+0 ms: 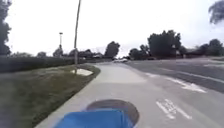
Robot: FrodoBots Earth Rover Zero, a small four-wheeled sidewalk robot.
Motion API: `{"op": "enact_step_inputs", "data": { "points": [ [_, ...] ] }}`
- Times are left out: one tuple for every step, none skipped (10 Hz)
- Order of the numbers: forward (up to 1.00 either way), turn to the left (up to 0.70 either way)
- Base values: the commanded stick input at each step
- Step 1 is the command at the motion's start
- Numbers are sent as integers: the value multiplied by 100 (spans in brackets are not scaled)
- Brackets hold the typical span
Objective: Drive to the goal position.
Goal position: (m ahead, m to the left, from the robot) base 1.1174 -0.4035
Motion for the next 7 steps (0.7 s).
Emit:
{"op": "enact_step_inputs", "data": {
  "points": [
    [100,0],
    [100,0],
    [100,0],
    [100,0],
    [100,0],
    [100,0],
    [100,0]
  ]
}}
